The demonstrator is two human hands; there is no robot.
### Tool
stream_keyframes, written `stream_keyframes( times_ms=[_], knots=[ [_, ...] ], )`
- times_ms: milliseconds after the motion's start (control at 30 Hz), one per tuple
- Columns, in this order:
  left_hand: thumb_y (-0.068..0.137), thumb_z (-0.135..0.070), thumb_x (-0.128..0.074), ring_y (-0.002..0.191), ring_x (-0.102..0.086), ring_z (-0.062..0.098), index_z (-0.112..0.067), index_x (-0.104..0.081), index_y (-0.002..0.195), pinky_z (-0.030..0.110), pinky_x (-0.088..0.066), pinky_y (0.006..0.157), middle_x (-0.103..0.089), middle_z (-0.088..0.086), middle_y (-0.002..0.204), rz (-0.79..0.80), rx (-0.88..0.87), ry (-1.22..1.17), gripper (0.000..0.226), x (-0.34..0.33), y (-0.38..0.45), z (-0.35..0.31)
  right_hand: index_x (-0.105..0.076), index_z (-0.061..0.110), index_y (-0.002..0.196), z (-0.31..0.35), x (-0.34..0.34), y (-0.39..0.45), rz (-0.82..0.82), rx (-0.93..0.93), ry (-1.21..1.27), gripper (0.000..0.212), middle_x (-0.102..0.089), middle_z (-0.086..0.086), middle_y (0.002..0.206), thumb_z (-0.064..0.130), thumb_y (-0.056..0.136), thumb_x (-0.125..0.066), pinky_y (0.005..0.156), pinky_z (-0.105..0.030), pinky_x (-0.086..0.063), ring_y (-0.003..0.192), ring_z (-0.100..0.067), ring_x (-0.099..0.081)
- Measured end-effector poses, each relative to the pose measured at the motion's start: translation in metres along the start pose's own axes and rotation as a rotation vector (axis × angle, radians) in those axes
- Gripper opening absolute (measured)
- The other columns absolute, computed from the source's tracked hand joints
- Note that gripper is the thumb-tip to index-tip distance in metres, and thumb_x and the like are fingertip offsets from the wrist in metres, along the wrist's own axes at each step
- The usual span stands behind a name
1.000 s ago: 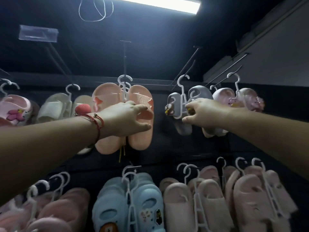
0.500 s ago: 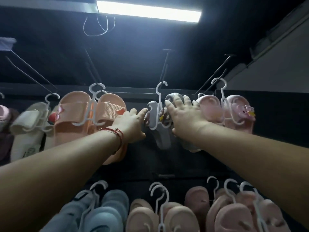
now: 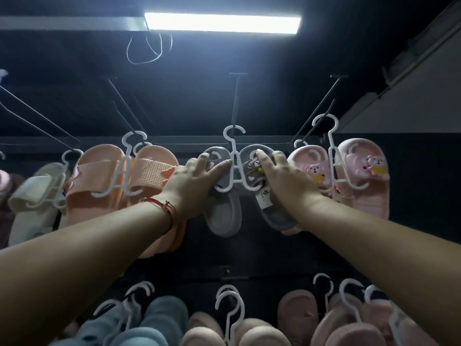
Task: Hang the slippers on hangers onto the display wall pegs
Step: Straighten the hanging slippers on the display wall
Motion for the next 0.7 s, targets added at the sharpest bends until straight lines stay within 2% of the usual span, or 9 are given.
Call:
stream_keyframes(
  times_ms=[100,167,267,433,700],
  knots=[
    [0.088,-0.038,-0.067,0.112,-0.057,0.044,-0.032,-0.039,0.153,0.057,-0.053,0.085,-0.047,0.019,0.141,-0.067,-0.064,0.039,0.071,0.001,0.004,-0.001,0.004,0.026,0.159,0.004,-0.004,0.000,0.003,0.003,-0.049,0.081,-0.012,-0.017,0.160,0.000,0.096,-0.039,0.088,-0.047,-0.049,0.127,-0.039,-0.045],
    [0.089,-0.037,-0.067,0.107,-0.059,0.043,-0.028,-0.042,0.151,0.057,-0.055,0.081,-0.049,0.018,0.138,-0.071,-0.089,0.051,0.067,-0.001,0.006,0.000,0.008,0.025,0.159,0.009,-0.010,-0.001,-0.005,0.012,-0.085,0.084,-0.008,-0.019,0.162,0.004,0.095,-0.042,0.082,-0.045,-0.051,0.127,-0.040,-0.046],
    [0.092,-0.040,-0.062,0.115,-0.055,0.040,-0.028,-0.038,0.153,0.055,-0.054,0.087,-0.045,0.014,0.145,-0.065,-0.116,0.061,0.067,-0.001,0.010,0.000,0.009,0.023,0.159,0.016,-0.020,0.002,-0.017,0.023,-0.148,0.086,-0.012,-0.021,0.161,0.006,0.095,-0.047,0.080,-0.041,-0.052,0.125,-0.040,-0.050],
    [0.093,-0.047,-0.052,0.122,-0.051,0.036,-0.031,-0.031,0.155,0.051,-0.050,0.093,-0.040,0.010,0.149,-0.012,-0.141,0.131,0.067,-0.002,0.015,0.000,-0.005,0.023,0.159,0.017,-0.033,0.016,-0.010,-0.050,-0.063,0.080,-0.027,-0.013,0.151,0.004,0.094,-0.047,0.080,-0.042,-0.052,0.121,-0.037,-0.053],
    [0.097,-0.036,-0.048,0.129,-0.043,0.032,-0.033,-0.019,0.157,0.046,-0.044,0.096,-0.032,0.009,0.151,0.105,-0.127,0.283,0.066,-0.024,0.027,0.002,-0.020,0.023,0.153,0.019,-0.065,0.032,0.085,-0.141,0.103,0.073,-0.029,-0.012,0.147,0.000,0.091,-0.050,0.087,-0.044,-0.050,0.127,-0.040,-0.047]
  ],
)
Point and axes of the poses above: each hand's wrist, its own y-axis towards the middle knuckle, its own x-axis out of the back of the hand, z = x × y, the point moved 7 cm from there along y, towards the middle knuckle
